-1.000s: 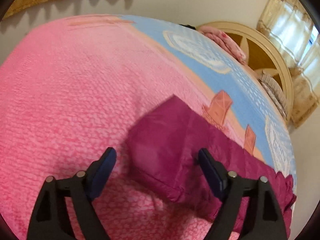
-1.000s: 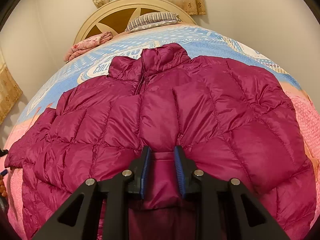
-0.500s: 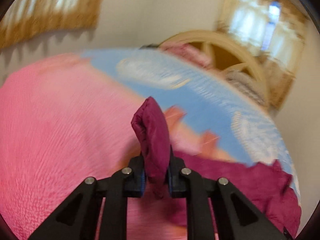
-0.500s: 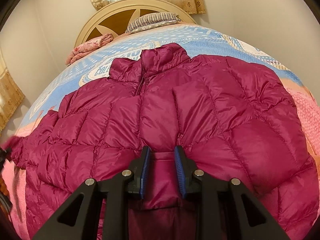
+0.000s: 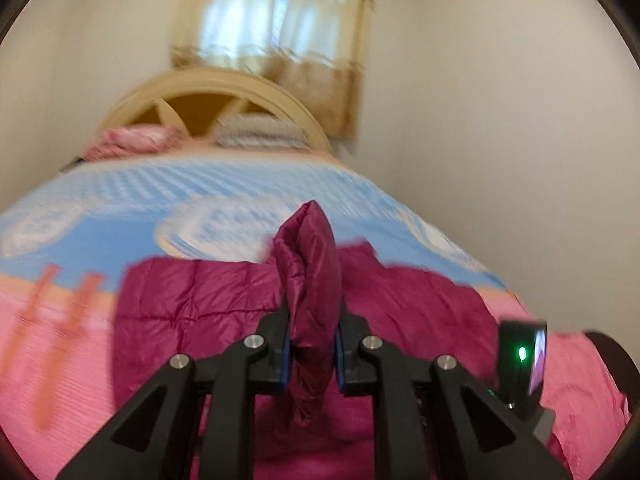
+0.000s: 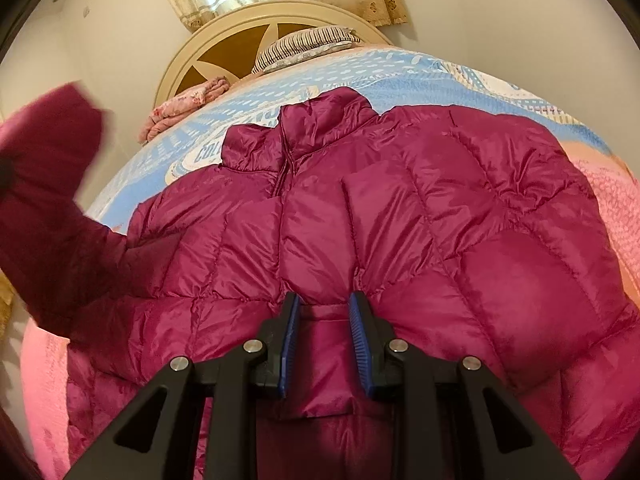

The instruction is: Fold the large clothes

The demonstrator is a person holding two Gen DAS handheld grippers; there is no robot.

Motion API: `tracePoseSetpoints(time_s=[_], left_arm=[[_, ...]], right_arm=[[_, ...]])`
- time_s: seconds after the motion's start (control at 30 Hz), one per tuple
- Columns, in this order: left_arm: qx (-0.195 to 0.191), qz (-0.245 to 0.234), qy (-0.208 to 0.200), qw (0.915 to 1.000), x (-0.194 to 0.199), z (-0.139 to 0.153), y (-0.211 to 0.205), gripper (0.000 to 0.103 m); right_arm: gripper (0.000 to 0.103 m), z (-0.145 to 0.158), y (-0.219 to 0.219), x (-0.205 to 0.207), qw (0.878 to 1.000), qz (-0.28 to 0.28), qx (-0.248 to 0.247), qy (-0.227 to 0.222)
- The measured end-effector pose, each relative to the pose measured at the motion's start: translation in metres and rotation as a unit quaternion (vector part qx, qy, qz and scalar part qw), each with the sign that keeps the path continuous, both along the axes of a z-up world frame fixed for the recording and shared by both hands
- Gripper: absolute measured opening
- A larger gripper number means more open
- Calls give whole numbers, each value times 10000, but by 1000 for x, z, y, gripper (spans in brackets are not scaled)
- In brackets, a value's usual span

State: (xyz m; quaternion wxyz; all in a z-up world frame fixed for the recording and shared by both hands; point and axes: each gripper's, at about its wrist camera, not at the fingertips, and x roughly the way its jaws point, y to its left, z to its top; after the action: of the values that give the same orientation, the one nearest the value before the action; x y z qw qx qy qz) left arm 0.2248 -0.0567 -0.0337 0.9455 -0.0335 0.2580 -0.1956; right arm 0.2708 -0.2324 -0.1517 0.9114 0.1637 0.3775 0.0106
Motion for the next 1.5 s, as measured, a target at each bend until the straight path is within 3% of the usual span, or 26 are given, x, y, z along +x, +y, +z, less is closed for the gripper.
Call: tracePoseSetpoints(time_s=[0.1,0.2,0.27,0.37,0.43,0.53,0.67,0.73,0.8,0.9,1.0,1.07,1.1,1.2,1.27,1.4,1.5], left_arm=[[375,-127,349,9986,1,-30,-23,17],[582,-14,833,9948,2,-48,-23,28],[569,19,1097,9923,1,-51,-12,65],[419,24,1016,9939,-19,-50,3,92],[428,99,901,9950,-32,-47,16,103],[373,639,878,9934,-40,-53,51,103],[207,1085,1163,9871,-29,-74,90,103],[103,1207,1250,9847,-30,-89,101,103],[-158,1187,1486,9816,-23,-99,107,103],[-169,1230,1465,9814,-26,-98,104,103],[150,1262,1483,9807,-23,-99,94,103],[302,1272,1491,9801,-19,-100,90,103],[327,1270,1491,9801,-20,-100,89,103],[238,1254,1490,9806,-19,-100,89,103],[126,1233,1480,9812,-20,-101,90,103],[-217,1185,1442,9822,-27,-99,102,103],[-462,1177,1442,9814,-30,-100,111,103]], right_arm=[[27,-1,-4,0,9998,-7,199,-36],[27,-2,-6,0,9996,-9,290,-49],[27,-3,-7,0,9994,-10,338,-58],[27,-4,-8,1,9992,-12,393,-63],[27,-4,-9,0,9990,-9,433,-66],[27,-5,-16,-1,9978,6,654,-77],[30,2,-40,-17,9872,-126,1584,-121],[61,14,-46,-35,9797,-230,1951,-389],[82,28,-45,-52,9749,-300,2082,-726],[84,45,-31,-56,9782,-216,1859,-902],[84,41,-5,-37,9882,-15,1446,-498],[84,27,12,-22,9949,-100,1005,23],[82,22,17,-18,9960,-85,878,164],[39,20,35,-15,9995,62,190,238],[25,31,37,-21,9998,158,19,103],[21,72,31,-43,9975,36,-573,-410],[21,80,12,-56,9941,-121,-999,-402]])
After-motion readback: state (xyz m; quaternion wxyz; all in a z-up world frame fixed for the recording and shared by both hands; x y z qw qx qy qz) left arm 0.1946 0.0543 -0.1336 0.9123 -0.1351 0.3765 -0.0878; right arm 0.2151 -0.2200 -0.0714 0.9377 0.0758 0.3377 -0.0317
